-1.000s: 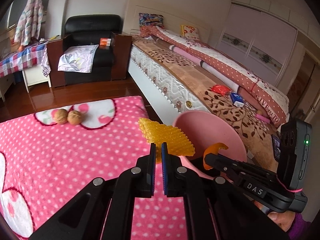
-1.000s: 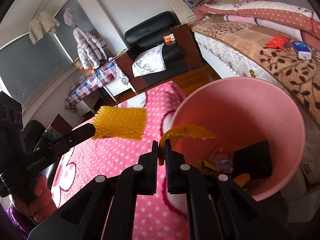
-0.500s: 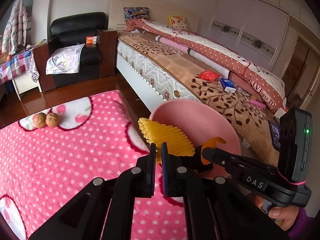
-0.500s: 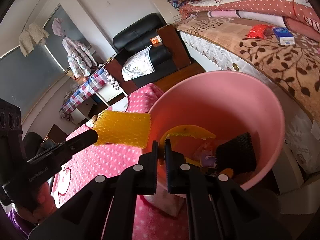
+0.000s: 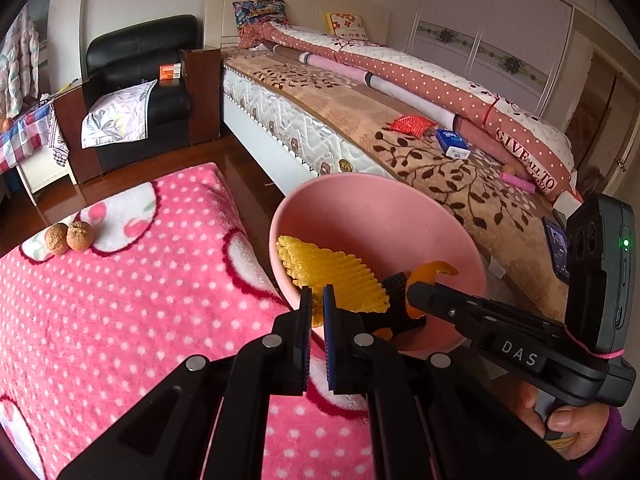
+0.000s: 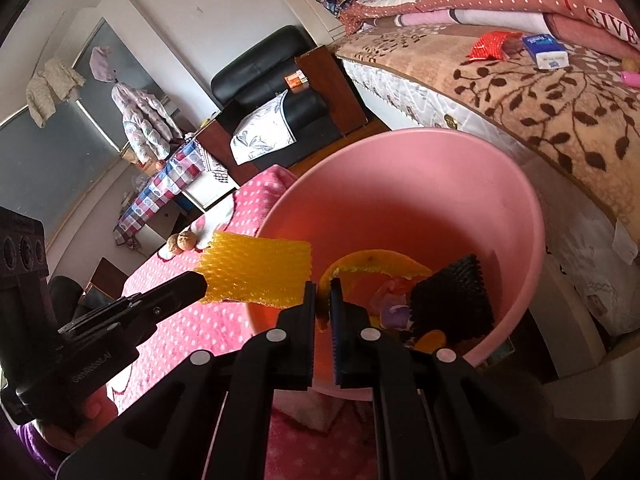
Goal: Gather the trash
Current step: 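Open the left gripper then the right gripper to drop both into the bucket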
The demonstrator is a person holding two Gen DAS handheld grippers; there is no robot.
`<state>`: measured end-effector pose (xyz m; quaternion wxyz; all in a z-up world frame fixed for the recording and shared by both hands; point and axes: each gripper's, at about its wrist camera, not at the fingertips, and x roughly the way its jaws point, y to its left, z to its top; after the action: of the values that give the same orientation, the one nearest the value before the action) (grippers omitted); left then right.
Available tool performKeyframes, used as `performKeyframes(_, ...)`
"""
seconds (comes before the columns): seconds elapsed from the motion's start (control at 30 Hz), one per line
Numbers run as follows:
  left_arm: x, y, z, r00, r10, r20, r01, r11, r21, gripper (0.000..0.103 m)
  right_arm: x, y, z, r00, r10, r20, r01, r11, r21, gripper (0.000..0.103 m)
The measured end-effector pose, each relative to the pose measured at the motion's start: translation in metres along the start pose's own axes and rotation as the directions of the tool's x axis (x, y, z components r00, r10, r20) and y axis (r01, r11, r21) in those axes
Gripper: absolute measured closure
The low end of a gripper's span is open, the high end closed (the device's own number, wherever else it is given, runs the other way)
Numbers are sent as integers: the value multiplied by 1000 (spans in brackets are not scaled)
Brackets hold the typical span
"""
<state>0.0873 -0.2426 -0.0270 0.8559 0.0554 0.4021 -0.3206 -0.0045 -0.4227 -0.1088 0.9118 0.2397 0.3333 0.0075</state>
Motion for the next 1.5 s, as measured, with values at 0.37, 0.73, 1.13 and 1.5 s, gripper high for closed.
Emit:
performKeyframes(0.37, 11, -16, -1, 1000, -23, -10, 23, 999, 24, 89, 3, -14, -5, 1000, -15, -25, 16, 999, 44, 96)
performKeyframes(0.73, 12, -18, -1, 1000, -24, -10, 24, 1000, 17, 69, 2, -18, -6, 999, -17, -29, 18, 999, 45, 95)
performKeyframes(1.13, 11, -17, -2, 1000, -25, -11, 25, 1000, 14, 62, 2, -10, -7, 999, -13, -30, 14, 1000, 16, 76)
performKeyframes(1.5, 9, -14, -4, 1000, -17, -8, 17, 1000, -4, 57, 1, -2, -5, 996, -15, -89, 13, 1000, -14, 63)
